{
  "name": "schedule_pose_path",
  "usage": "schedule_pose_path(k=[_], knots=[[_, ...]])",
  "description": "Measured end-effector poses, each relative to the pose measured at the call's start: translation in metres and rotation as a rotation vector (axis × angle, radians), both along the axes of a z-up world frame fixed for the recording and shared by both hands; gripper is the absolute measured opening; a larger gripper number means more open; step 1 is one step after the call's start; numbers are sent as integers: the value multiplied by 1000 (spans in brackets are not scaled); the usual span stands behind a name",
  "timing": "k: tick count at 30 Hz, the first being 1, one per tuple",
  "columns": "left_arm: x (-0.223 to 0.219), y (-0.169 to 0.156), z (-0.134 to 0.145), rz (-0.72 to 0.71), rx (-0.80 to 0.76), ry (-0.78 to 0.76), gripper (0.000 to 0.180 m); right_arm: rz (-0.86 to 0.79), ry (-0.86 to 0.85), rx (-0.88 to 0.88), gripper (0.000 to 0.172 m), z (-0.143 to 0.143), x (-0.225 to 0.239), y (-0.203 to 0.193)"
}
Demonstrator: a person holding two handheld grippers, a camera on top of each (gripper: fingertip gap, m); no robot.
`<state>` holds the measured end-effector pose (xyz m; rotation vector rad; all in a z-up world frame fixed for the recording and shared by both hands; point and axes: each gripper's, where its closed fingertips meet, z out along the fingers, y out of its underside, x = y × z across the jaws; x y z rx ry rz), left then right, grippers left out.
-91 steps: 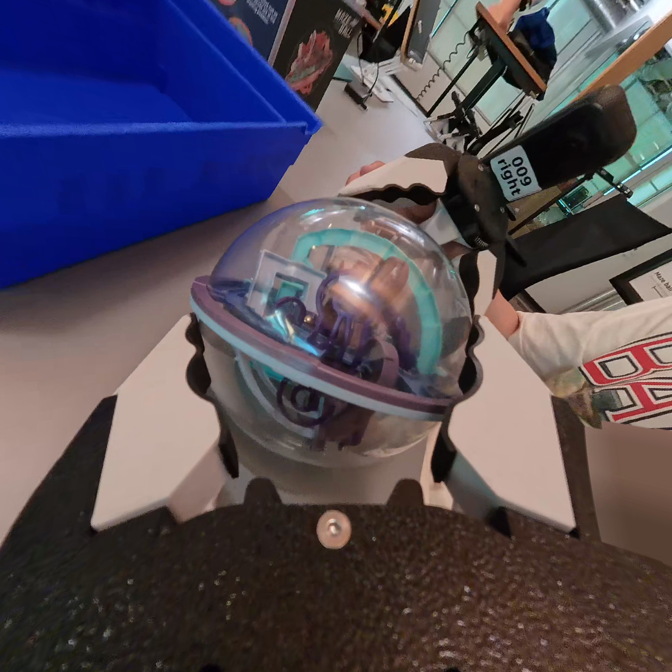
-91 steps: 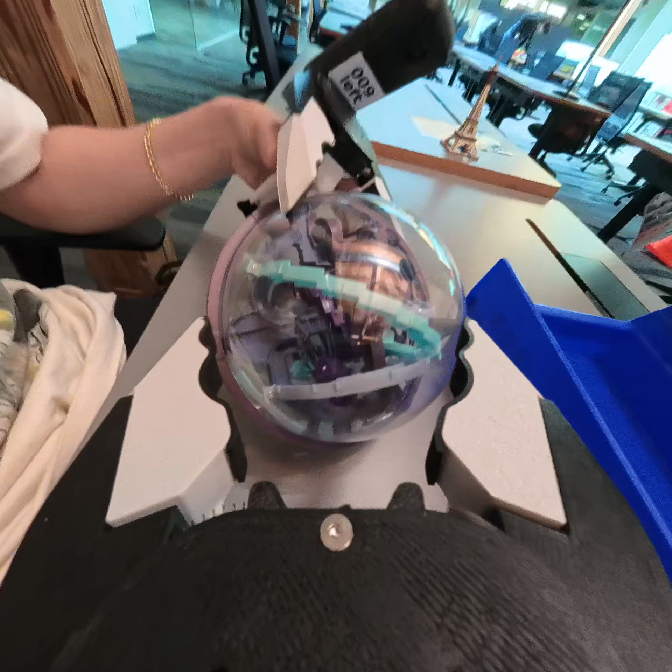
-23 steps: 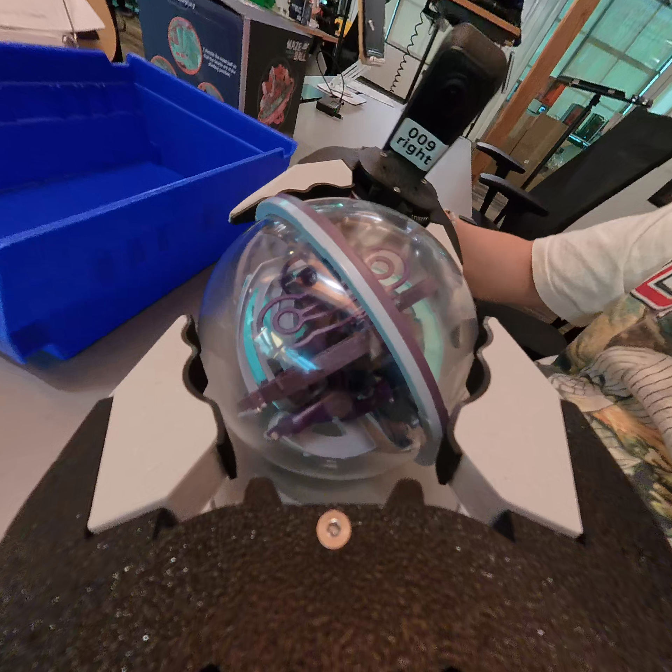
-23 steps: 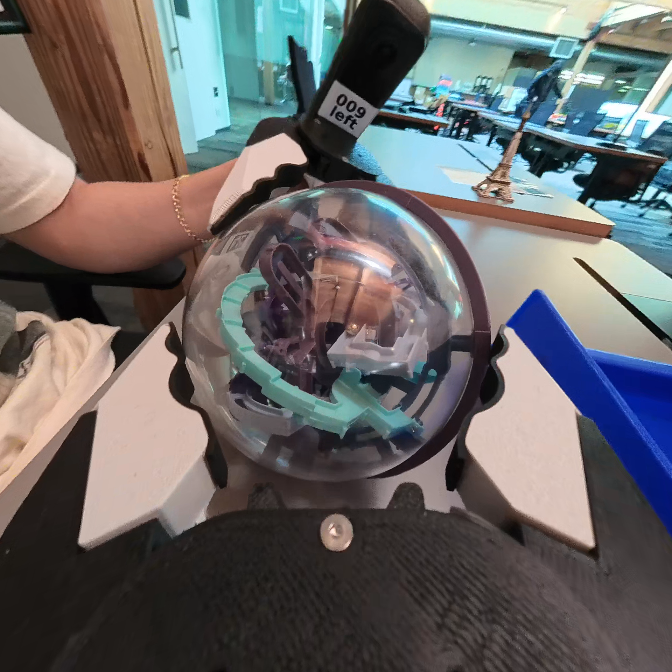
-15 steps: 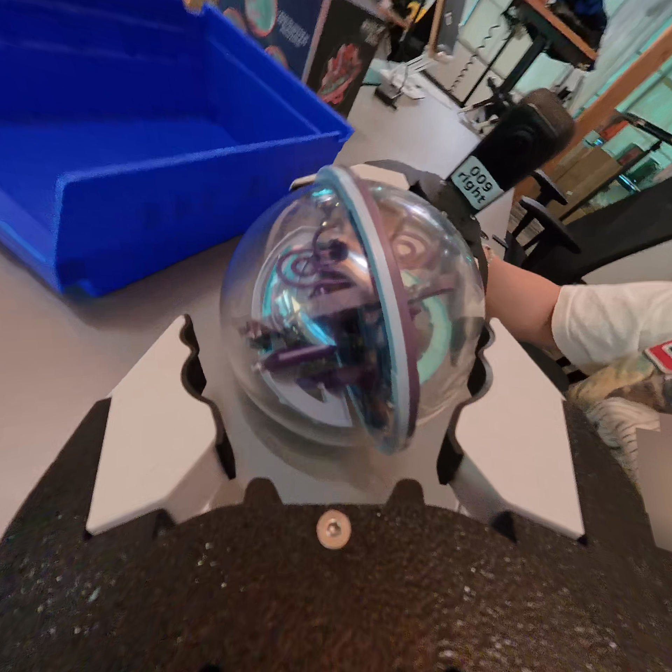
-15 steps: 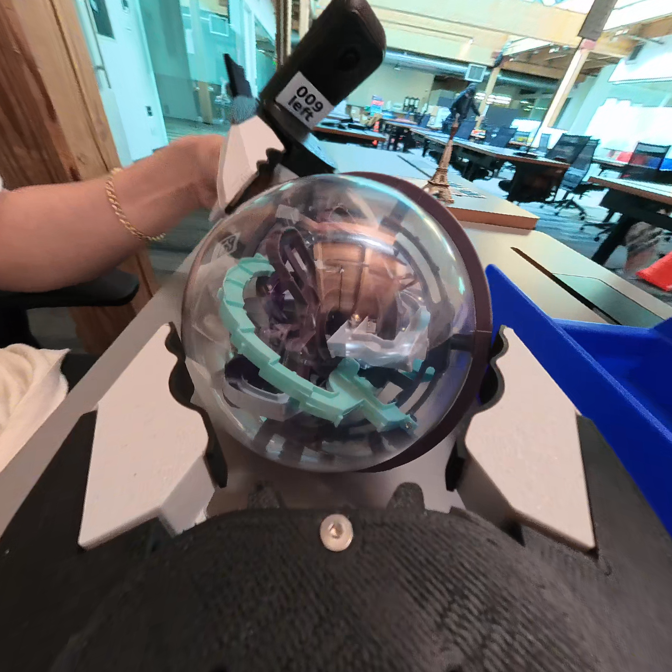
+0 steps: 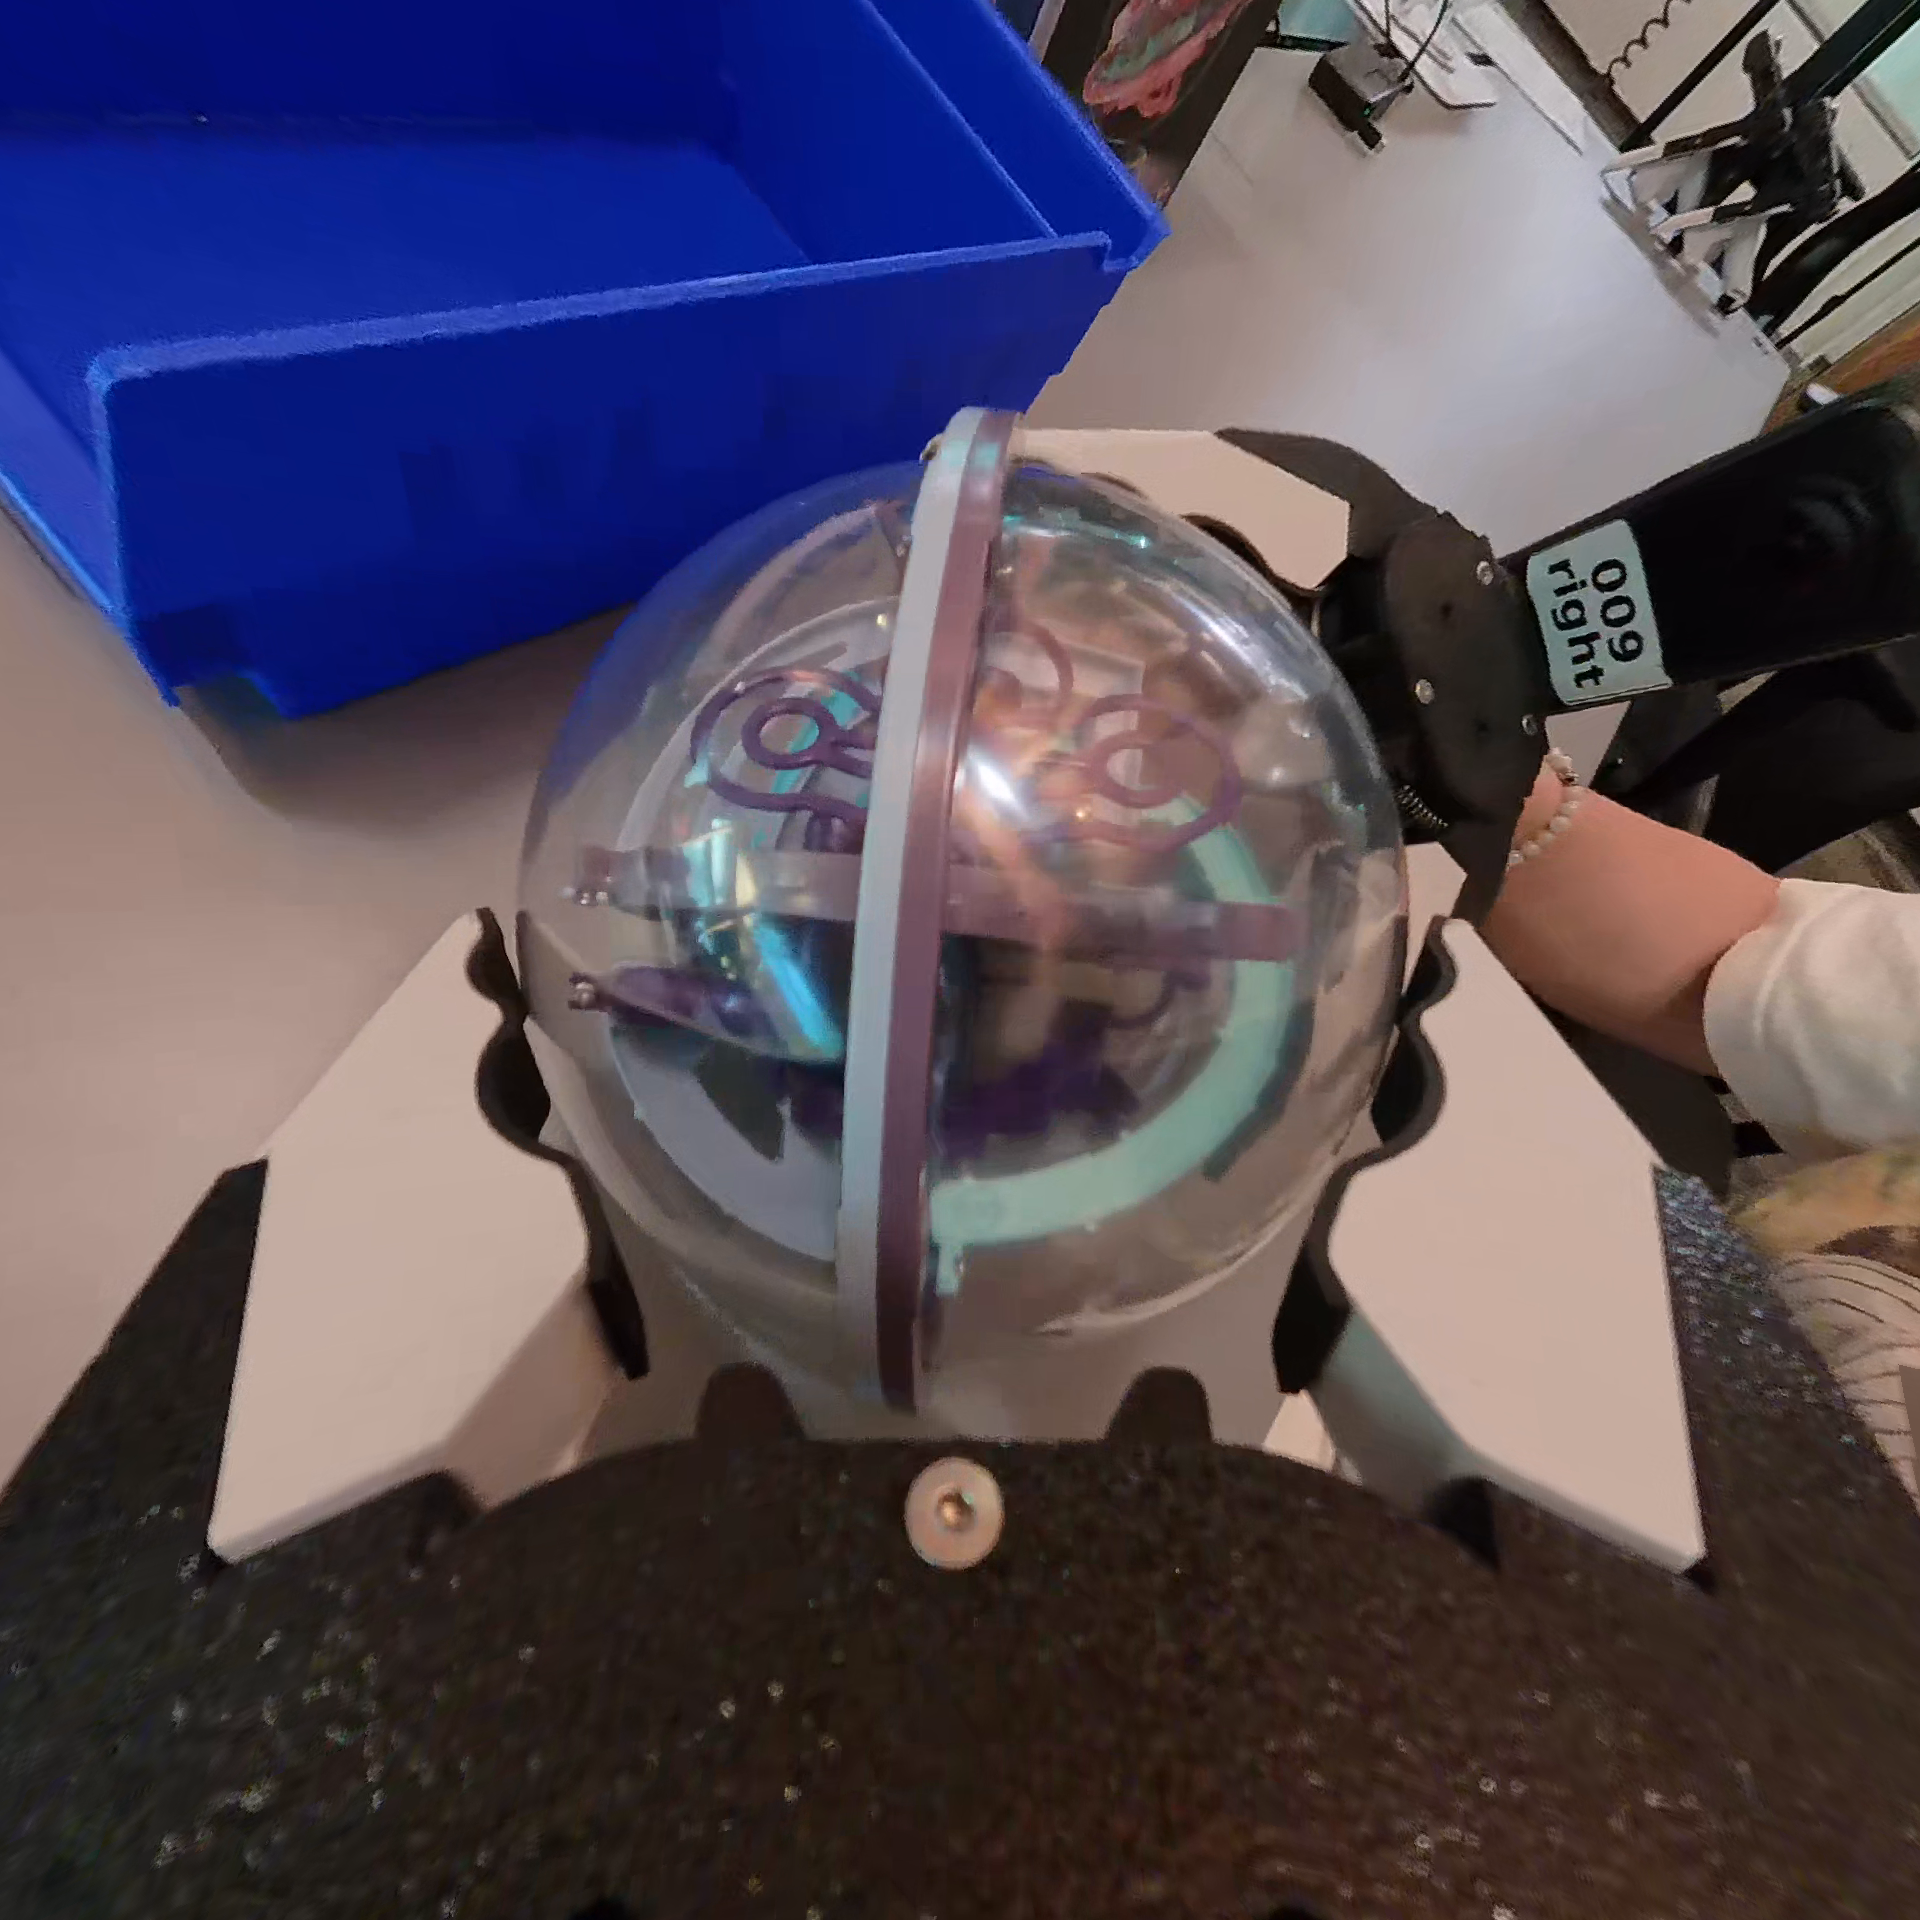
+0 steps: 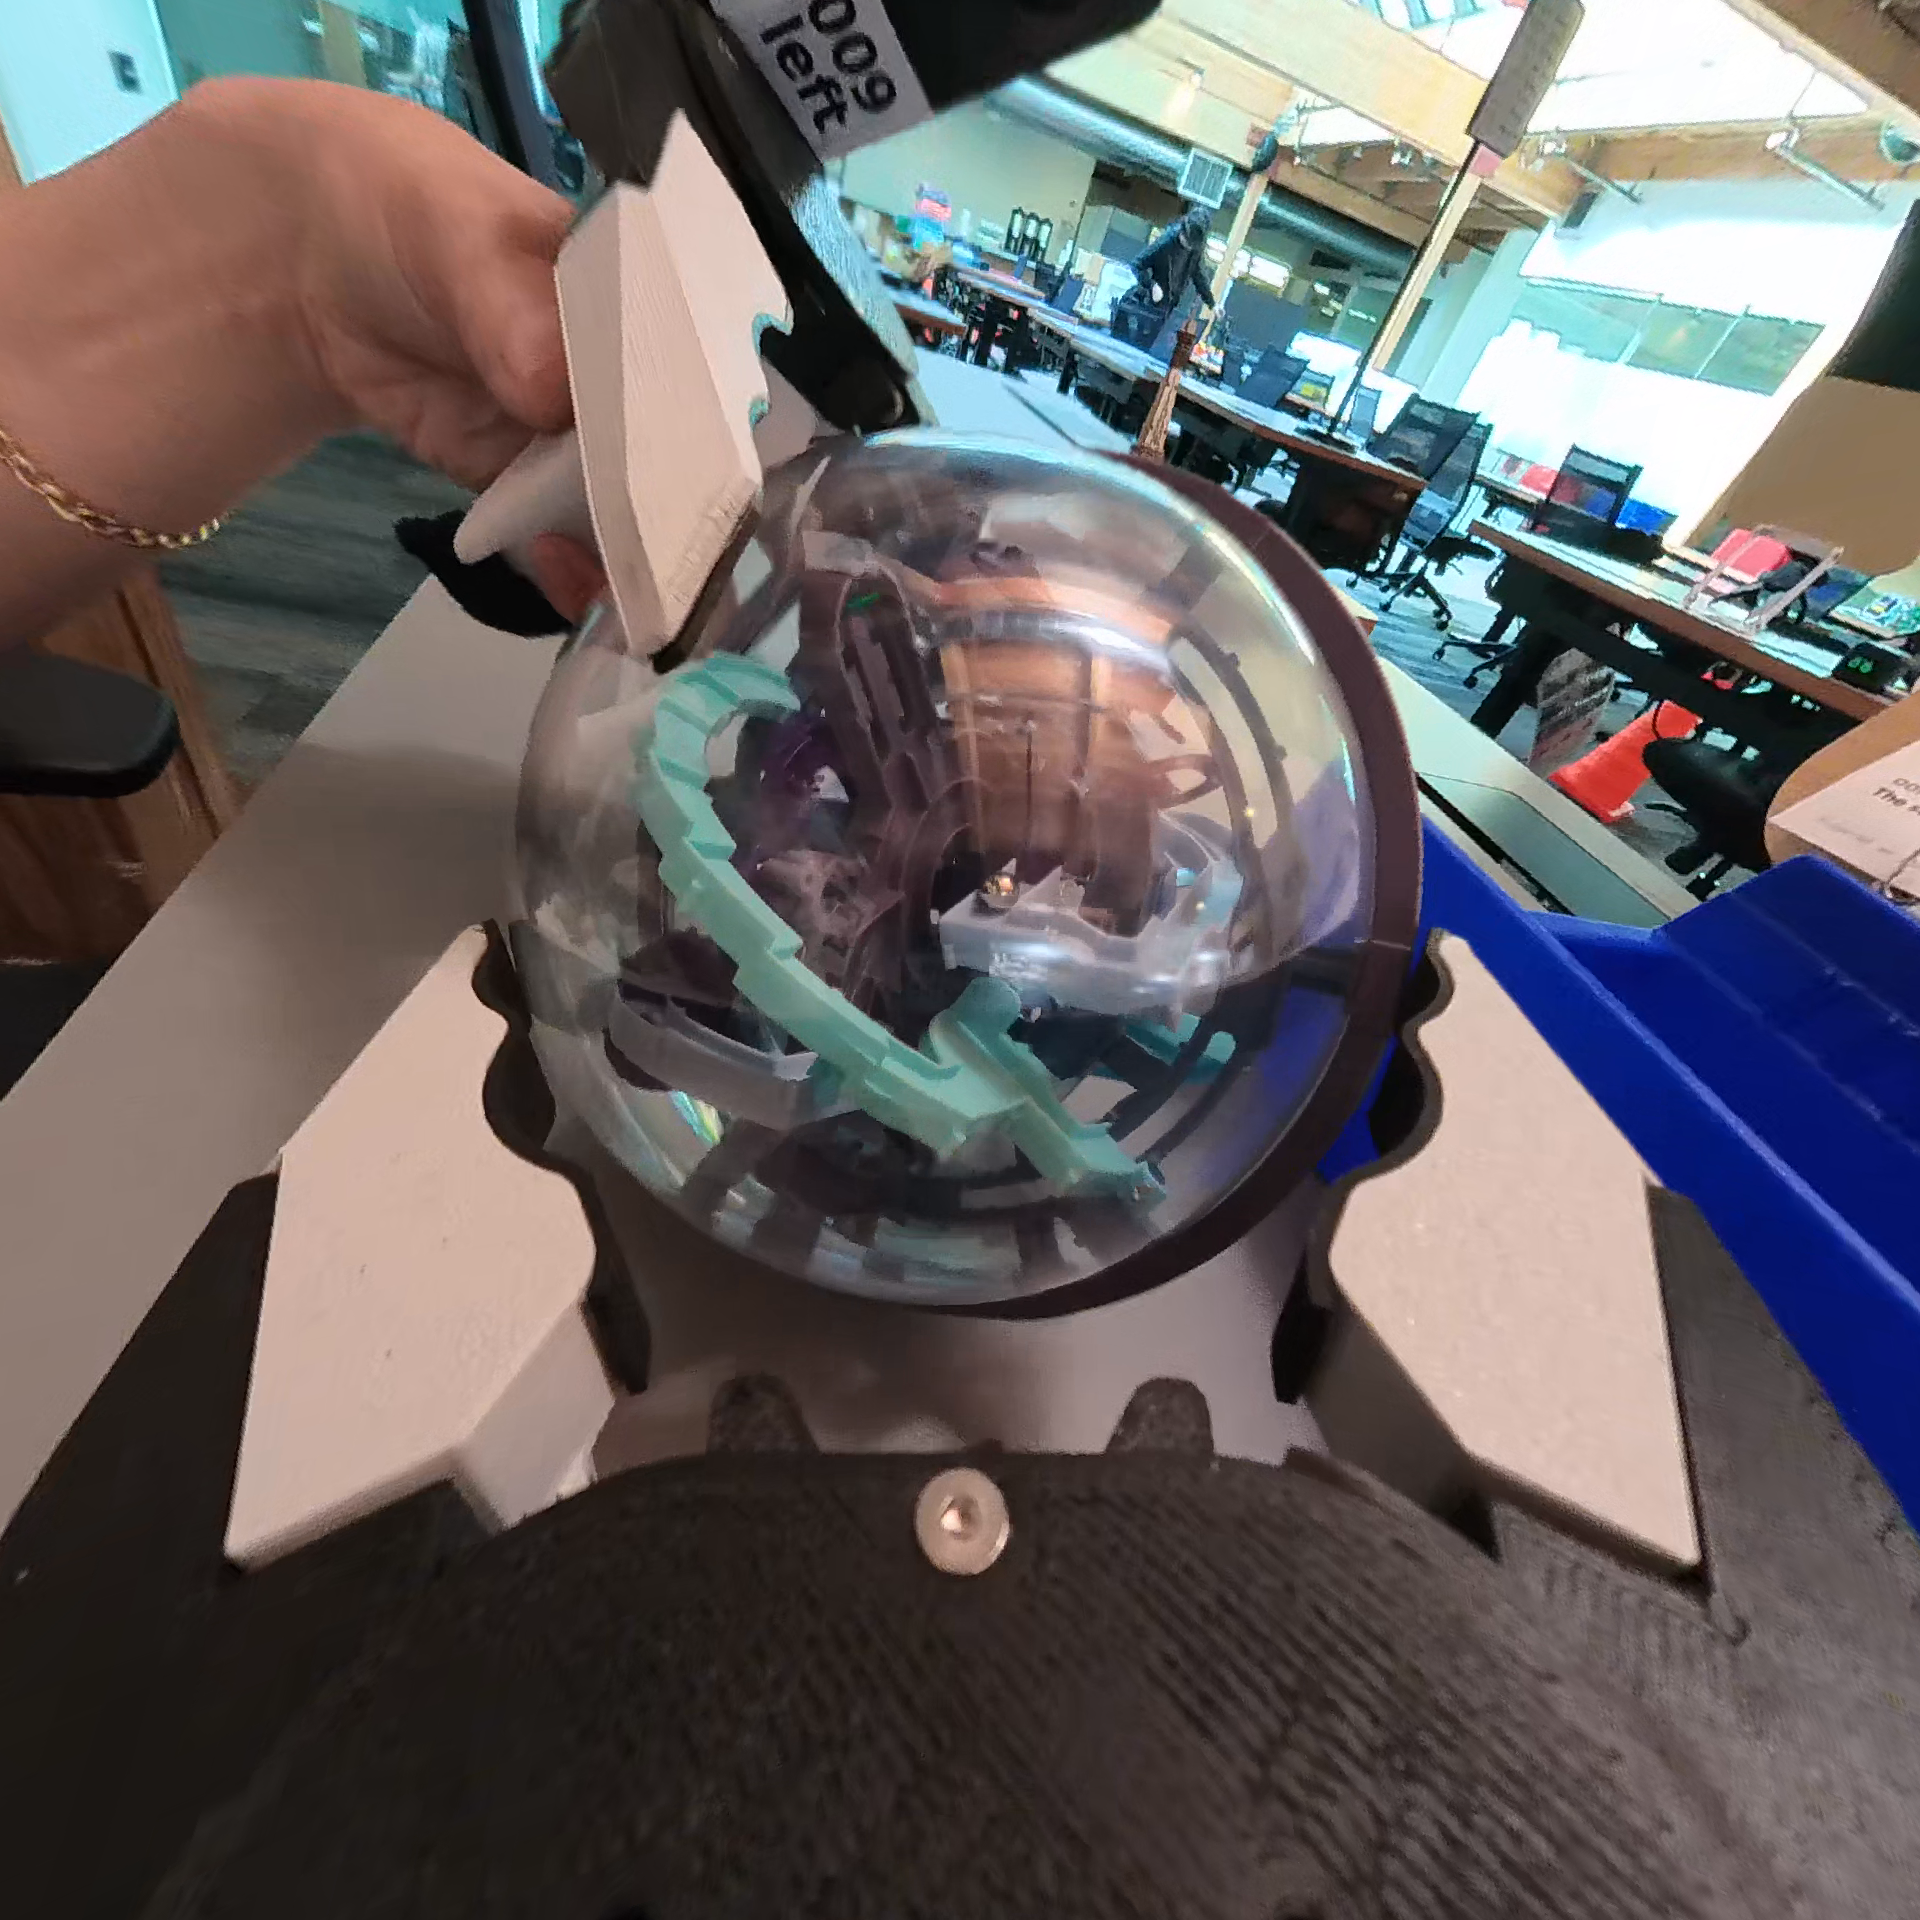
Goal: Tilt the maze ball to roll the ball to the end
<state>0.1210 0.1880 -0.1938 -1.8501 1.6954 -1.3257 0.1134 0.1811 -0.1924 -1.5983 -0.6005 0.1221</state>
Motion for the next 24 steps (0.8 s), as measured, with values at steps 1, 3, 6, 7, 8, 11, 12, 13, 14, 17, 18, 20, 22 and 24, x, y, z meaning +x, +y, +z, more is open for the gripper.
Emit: schedule_pose_path(k=[1, 3, 6, 7, 8, 11, 12, 13, 14, 17, 18, 20, 22, 24], knots=[[2, 1, 2, 6, 15, -19, 157, -5, -29, -19, 157, -5, 1, 0], [7, 4, 9, 19, 59, -76, 157, -18, -146, -82, 158, -25, 4, 1], [3, 2, 13, -21, 156, -83, 156, -2, -217, -112, 157, -35, 0, 0], [1, 2, 12, -32, 168, -80, 156, 11, -219, -107, 157, -34, -1, -1], [0, 2, 12, -42, 167, -85, 156, 29, -203, -108, 156, -32, -2, -2], [-2, 1, 12, -85, 165, -102, 156, 107, -75, -143, 152, -20, -3, -6], [-3, 1, 12, -95, 167, -104, 156, 135, -24, -168, 154, -16, -3, -7], [-3, 0, 13, -103, 169, -108, 156, 168, 17, -187, 152, -11, -2, -8], [-3, 0, 13, -113, 170, -117, 156, 200, 49, -192, 150, -5, -2, -8], [-3, -11, 13, -184, 157, -148, 156, 308, 117, -243, 152, 3, -8, -8], [-2, -17, 14, -218, 157, -170, 156, 364, 117, -279, 154, -1, -17, -9], [-2, -20, 14, -241, 184, -188, 158, 382, 118, -288, 157, -3, -23, -7], [-5, -17, 15, -238, 199, -191, 157, 366, 134, -270, 157, -2, -24, -5], [-4, -15, 18, -222, 231, -224, 157, 341, 156, -237, 157, 0, -23, -6]])
